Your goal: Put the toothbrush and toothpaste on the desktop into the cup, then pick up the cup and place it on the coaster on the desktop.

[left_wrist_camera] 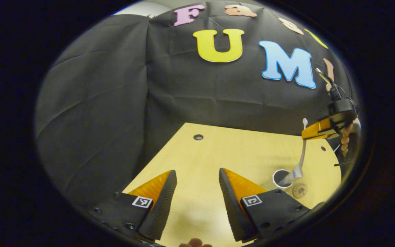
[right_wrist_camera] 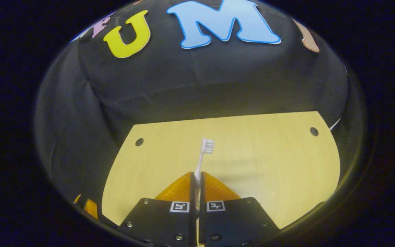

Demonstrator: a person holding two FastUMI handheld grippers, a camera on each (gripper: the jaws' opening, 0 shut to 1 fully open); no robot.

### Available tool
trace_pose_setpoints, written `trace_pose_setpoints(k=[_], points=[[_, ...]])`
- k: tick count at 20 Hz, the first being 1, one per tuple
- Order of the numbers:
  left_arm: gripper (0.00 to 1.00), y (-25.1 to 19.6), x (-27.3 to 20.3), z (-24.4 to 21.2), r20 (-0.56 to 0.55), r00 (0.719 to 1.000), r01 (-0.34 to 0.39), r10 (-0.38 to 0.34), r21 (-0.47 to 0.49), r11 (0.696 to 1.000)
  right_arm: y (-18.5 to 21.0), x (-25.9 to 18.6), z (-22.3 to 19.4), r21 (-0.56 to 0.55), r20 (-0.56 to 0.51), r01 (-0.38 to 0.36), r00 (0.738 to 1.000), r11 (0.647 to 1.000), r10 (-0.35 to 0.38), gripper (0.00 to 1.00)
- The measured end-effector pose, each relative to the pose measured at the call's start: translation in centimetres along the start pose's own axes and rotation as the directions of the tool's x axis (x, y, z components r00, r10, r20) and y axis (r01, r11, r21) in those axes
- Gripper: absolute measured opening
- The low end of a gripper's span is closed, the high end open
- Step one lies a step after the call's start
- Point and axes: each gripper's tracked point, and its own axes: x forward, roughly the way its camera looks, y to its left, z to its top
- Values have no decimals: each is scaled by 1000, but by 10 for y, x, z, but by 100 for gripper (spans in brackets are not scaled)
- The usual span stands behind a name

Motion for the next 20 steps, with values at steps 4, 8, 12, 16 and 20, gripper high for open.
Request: trace_pose_setpoints(k=[4,8,12,16,20], points=[[79,39,-18,-7,-12,997,-79,79,-30,996,28,17,-2,-54,-1,-36,999,998,36,4],[79,69,-31,-18,-29,991,-134,133,-49,990,46,29,-16,-140,-2,-41,999,989,41,4],[80,76,-35,-24,-39,988,-153,150,-64,986,53,29,-32,-193,22,-55,998,980,60,4],[80,69,-34,-26,-40,989,-148,145,-62,987,58,27,-48,-182,35,-86,995,980,94,7],[80,55,-29,-25,-39,992,-120,118,-61,991,53,24,-63,-160,7,-89,996,983,91,10]])
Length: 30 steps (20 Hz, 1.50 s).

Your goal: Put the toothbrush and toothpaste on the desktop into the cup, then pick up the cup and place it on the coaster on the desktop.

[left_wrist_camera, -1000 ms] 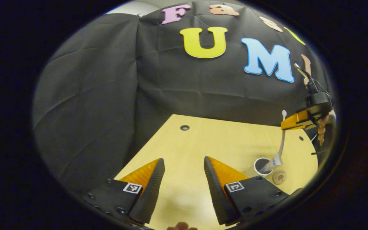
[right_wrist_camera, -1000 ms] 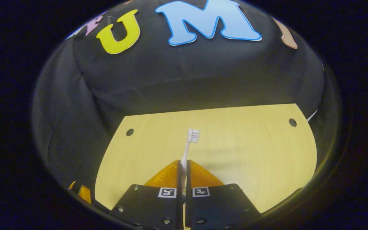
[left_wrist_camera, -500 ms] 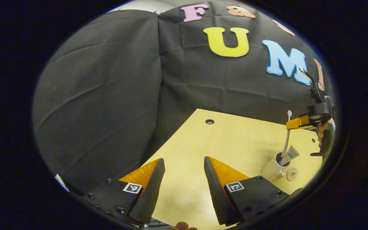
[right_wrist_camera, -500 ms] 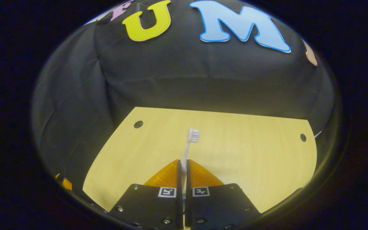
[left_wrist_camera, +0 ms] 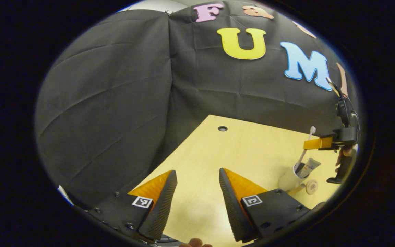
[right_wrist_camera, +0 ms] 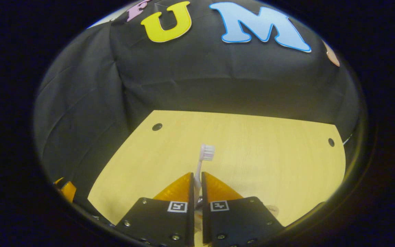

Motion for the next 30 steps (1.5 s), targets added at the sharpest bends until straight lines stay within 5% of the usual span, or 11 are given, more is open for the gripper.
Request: trace_pose_setpoints(k=[1,6,15,21,30], points=[[80,-4,1,-1,0,1000,9,-9,1,1000,0,-2,-3,8,-4,-10,1000,1000,10,10],[80,-39,3,2,1,997,76,-76,6,997,-5,-12,-9,22,-7,-11,1000,1000,11,59],[80,-123,10,0,-24,969,247,-246,64,967,-32,-40,-4,84,41,24,999,996,-27,59],[80,-197,6,-14,-72,924,381,-374,114,918,-73,-59,-17,160,50,74,995,984,-83,59],[80,-268,-5,-50,-181,863,501,-472,182,846,-154,-94,-48,314,38,182,978,932,-204,59]])
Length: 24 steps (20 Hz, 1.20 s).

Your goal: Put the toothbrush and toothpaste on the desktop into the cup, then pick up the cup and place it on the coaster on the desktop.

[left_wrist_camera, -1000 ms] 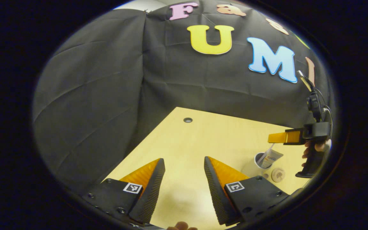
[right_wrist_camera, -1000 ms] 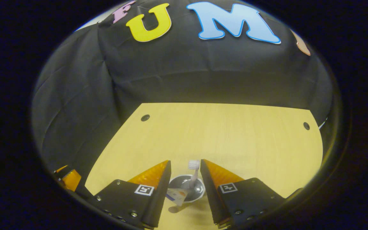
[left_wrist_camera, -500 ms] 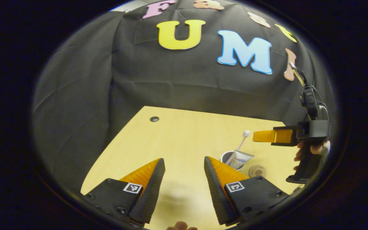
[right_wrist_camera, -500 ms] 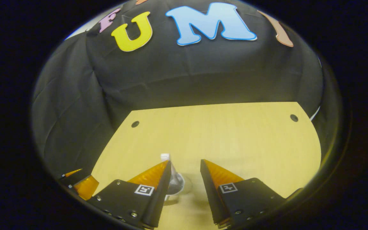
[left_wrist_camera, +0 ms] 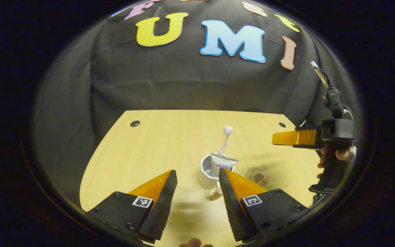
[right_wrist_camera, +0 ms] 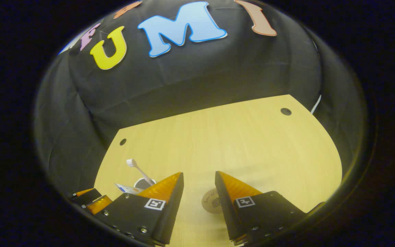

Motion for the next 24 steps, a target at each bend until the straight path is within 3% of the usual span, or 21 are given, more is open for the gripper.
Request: trace_pose_setpoints(k=[8,16,24], points=[[80,-40,33,-35,-185,979,89,-82,30,996,-61,-11,-13,136,-4,84,996,987,-84,59],[80,-52,67,-63,-383,919,131,-96,64,989,-98,-13,-24,215,-17,139,990,967,-139,59],[75,-45,85,-82,-505,860,113,-76,43,993,-116,-9,-37,290,-45,167,986,942,-161,59]])
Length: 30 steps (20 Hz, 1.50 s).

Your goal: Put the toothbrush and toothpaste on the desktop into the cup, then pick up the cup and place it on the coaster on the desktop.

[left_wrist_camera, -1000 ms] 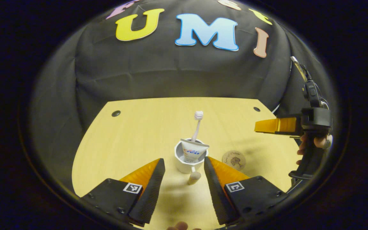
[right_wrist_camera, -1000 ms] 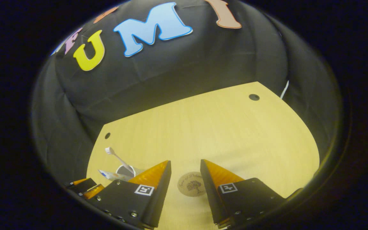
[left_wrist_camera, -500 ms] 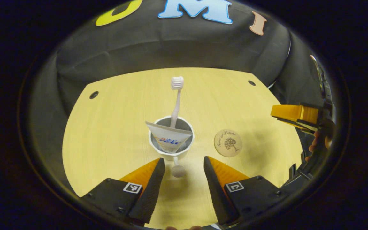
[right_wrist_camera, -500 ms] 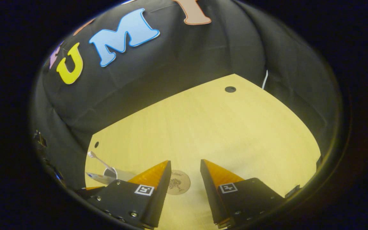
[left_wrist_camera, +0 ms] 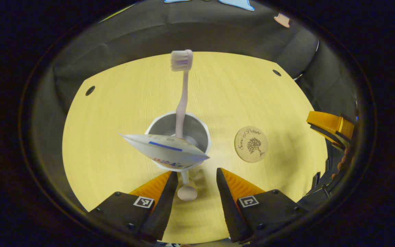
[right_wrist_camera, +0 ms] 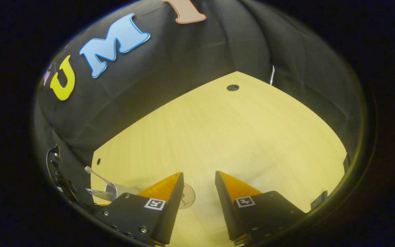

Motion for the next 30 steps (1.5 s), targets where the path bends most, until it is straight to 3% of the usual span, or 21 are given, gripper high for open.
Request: trace_pose_setpoints(k=[1,3,4,9,10,16,30], points=[[72,2,3,-1,-9,1000,4,-4,-5,1000,-3,0,0,6,-2,4,1000,1000,-4,59],[53,6,9,2,-14,1000,-3,3,-21,1000,-7,1,-2,13,-8,12,1000,1000,-12,59],[37,5,12,2,-11,1000,-2,1,-32,999,-8,1,-2,15,-11,16,1000,1000,-16,59],[31,5,13,8,25,1000,-1,1,-17,1000,-13,1,1,25,-16,24,1000,999,-23,59],[24,5,12,8,29,1000,-4,5,-17,1000,-14,1,1,25,-18,24,1000,999,-24,59],[24,-9,13,16,79,997,16,-13,-28,999,-17,-4,5,21,-15,27,1000,999,-27,59],[24,-97,18,22,101,990,75,-94,173,982,-54,-24,13,84,9,72,997,994,-73,59]])
